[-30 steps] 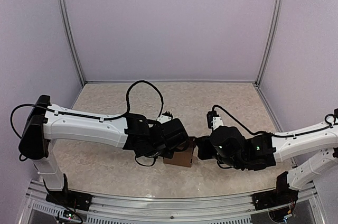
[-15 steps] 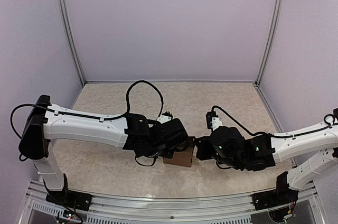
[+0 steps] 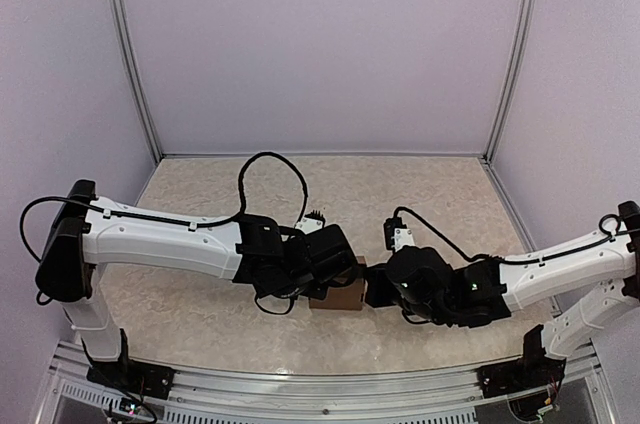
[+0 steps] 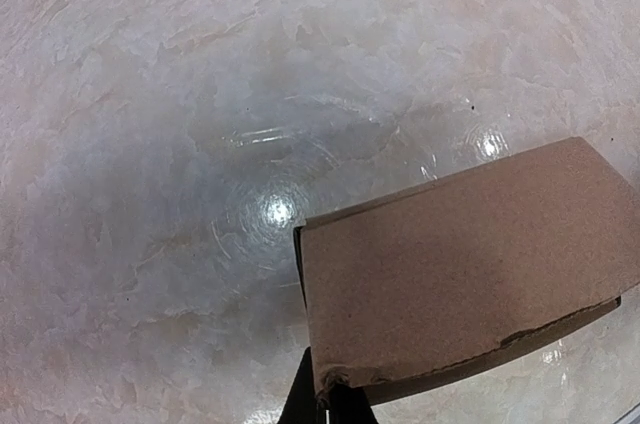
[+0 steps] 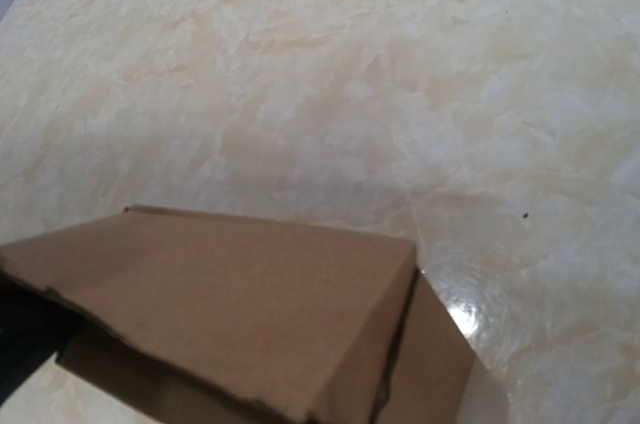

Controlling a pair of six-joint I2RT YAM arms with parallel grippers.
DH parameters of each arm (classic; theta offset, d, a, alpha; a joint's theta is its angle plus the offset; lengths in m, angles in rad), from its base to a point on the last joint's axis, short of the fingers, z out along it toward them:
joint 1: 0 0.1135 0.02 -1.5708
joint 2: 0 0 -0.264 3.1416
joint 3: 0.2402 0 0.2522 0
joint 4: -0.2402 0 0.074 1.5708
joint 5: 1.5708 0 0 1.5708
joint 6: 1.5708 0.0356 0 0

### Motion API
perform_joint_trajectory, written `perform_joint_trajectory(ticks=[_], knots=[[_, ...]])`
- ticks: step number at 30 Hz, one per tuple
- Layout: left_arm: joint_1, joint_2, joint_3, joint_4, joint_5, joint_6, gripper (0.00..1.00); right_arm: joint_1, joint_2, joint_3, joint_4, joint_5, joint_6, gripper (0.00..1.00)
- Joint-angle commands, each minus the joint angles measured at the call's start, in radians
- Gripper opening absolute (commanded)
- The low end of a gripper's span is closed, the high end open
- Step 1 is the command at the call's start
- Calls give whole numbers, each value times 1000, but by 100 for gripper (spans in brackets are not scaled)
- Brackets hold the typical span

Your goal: Fold the paper box

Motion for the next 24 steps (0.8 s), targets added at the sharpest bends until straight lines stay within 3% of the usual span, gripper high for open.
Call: perform_joint_trajectory(ticks=[1, 6, 9, 16, 21, 24], knots=[[-1, 35, -4, -41, 43, 4, 0, 18, 32, -3, -65, -9, 21, 0], [-1, 39, -4, -44, 43, 2, 0, 18, -17, 26, -98, 17, -18, 0], [1, 37, -7, -46, 45, -1, 0, 18, -58, 36, -112, 35, -77, 6], [3, 35, -13, -43, 48, -6, 0, 17, -100, 101, -115, 80, -216, 9], [5, 40, -5, -40, 54, -5, 0, -7, -37, 157, -45, 41, -273, 0], [6, 47, 2, -47, 55, -5, 0, -22, 22, 200, -12, 15, -300, 0]])
